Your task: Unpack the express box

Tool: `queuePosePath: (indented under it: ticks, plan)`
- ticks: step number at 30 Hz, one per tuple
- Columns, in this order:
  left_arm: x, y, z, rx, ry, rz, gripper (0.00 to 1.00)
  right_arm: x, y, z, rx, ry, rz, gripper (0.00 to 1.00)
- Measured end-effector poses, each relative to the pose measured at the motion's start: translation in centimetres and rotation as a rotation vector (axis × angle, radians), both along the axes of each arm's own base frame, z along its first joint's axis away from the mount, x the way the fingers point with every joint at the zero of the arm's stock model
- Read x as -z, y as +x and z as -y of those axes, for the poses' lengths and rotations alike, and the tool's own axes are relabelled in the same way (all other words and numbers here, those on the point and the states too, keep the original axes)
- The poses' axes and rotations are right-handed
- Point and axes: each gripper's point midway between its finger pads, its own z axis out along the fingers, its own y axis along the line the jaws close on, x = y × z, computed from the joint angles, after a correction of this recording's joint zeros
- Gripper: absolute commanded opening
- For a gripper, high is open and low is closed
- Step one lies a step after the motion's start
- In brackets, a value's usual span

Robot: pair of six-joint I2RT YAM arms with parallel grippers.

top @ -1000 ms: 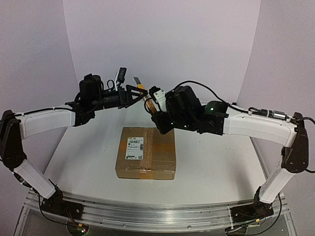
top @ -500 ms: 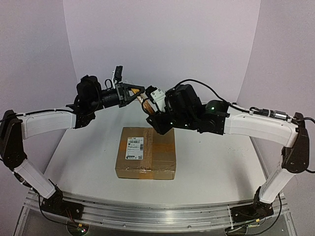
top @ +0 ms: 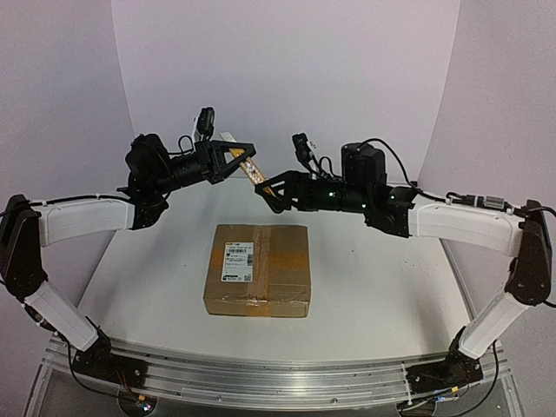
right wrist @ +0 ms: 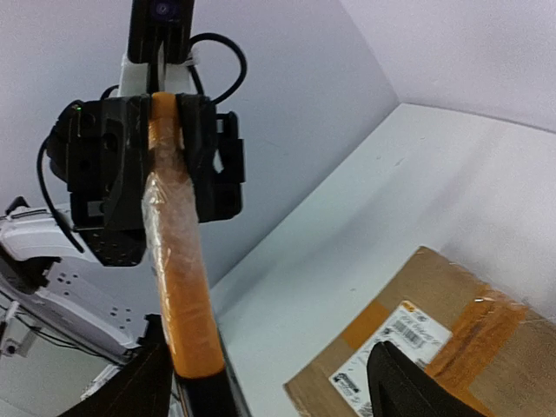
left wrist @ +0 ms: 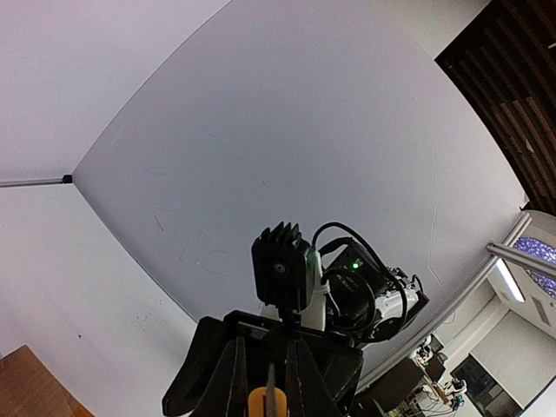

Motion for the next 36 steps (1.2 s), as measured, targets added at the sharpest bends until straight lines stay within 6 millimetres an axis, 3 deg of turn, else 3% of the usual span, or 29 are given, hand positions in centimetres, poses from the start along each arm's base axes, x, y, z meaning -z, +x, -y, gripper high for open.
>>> queuePosePath:
  ticks: [2,9,11,12,15,17,22,25,30,36]
  plan:
    - [-0.1,-0.1,0.0,0.003,-0.004,0.002,0.0,0.0,-0.4,-1.0,-0.051,0.047,-0.031,0.61]
    - [-0.3,-0.1,0.0,0.002,-0.013,-0.001,0.0,-0.8,-1.8,-2.8,-0.179,0.168,-0.107,0.01]
    - [-0.3,-0.1,-0.2,0.008,-0.015,-0.005,0.01,-1.3,-2.3,-3.0,-0.209,0.189,-0.119,0.0]
    - [-0.3,-0.3,-0.3,0.009,-0.018,0.001,0.12,-1.4,-2.4,-2.9,-0.218,0.196,-0.119,0.0]
    - [0.5,-0.5,-0.5,0.004,0.001,0.013,0.66,-0.7,-2.8,-2.6,-0.22,0.179,-0.145,0.0]
    - [1.9,-0.1,-1.1,-0.008,0.038,0.036,0.77,0.7,-2.7,-2.0,-0.192,0.12,-0.184,0.0]
    - [5.4,3.8,-6.8,-0.14,0.223,0.236,0.77,4.5,-2.0,1.8,-0.085,-0.184,-0.242,0.0]
    - [6.5,3.8,-8.8,-0.135,0.377,0.463,0.77,5.2,-2.7,4.1,-0.08,-0.374,-0.226,0.0]
    - [5.9,0.2,-6.8,0.035,0.497,0.849,0.77,5.8,-5.2,6.0,-0.168,-0.65,-0.125,0.0]
    - [6.3,-5.3,-3.1,0.235,0.524,1.068,0.76,7.1,-7.3,4.0,-0.342,-0.865,0.07,0.0]
